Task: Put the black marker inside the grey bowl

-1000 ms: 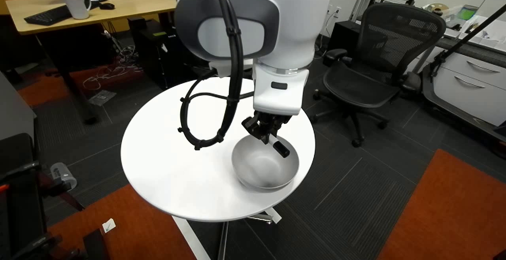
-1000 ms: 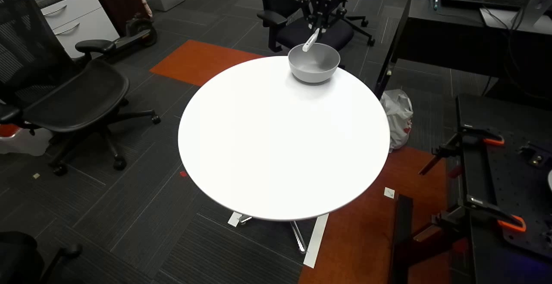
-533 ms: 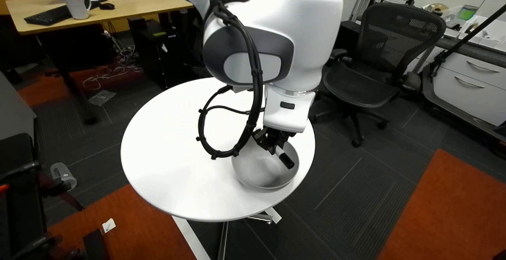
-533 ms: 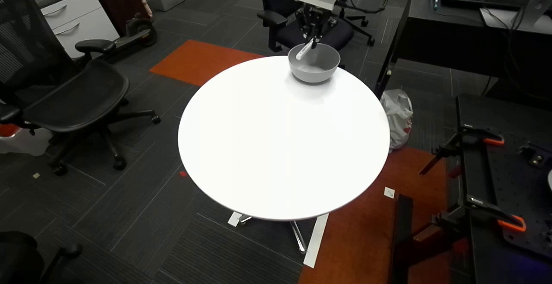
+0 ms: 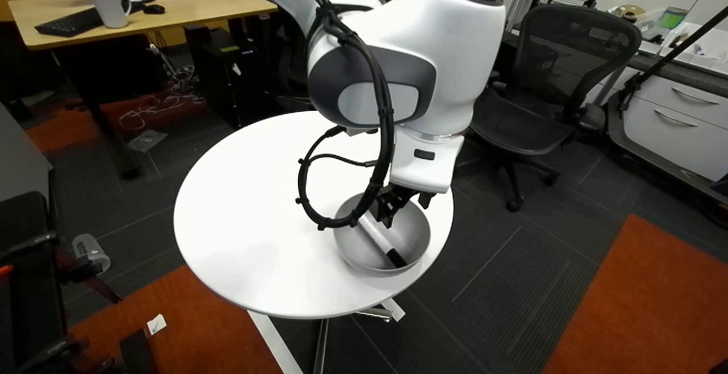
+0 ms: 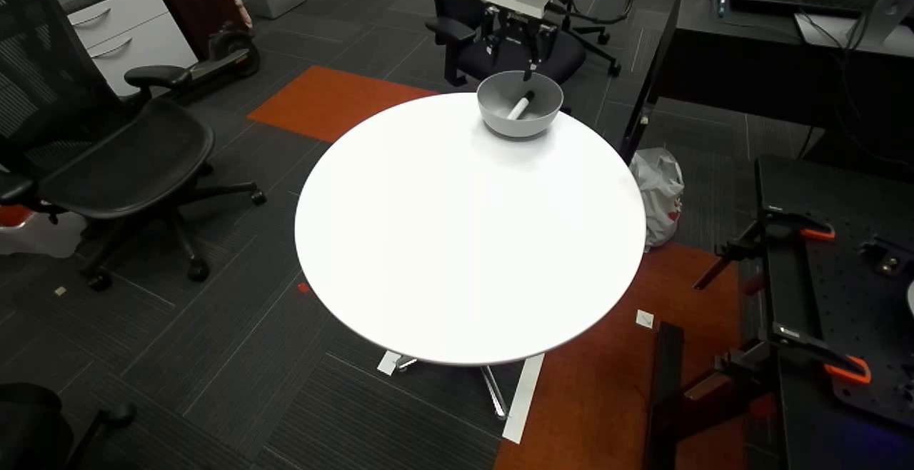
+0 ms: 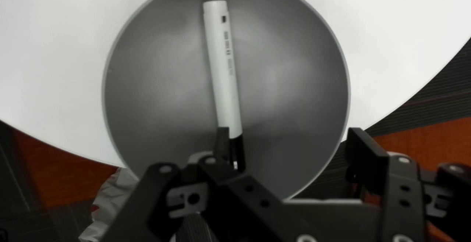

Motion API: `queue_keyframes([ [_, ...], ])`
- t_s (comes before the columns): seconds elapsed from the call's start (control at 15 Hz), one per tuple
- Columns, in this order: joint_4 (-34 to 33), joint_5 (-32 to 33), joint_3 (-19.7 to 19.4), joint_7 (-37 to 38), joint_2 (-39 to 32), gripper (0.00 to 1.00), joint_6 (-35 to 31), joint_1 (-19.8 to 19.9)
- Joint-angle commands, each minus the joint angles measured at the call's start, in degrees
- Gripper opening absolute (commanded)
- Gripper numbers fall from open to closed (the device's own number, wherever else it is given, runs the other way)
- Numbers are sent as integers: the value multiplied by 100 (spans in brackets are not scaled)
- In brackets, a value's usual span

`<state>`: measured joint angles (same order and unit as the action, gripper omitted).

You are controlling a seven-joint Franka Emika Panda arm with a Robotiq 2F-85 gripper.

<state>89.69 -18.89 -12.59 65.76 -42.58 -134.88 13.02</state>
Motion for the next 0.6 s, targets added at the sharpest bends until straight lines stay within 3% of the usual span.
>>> queue_keyframes([
  [0.0, -269, -24, 11, 193, -78, 100, 272, 44],
  [0.53, -105, 28, 20, 4, -59, 100, 62, 33],
])
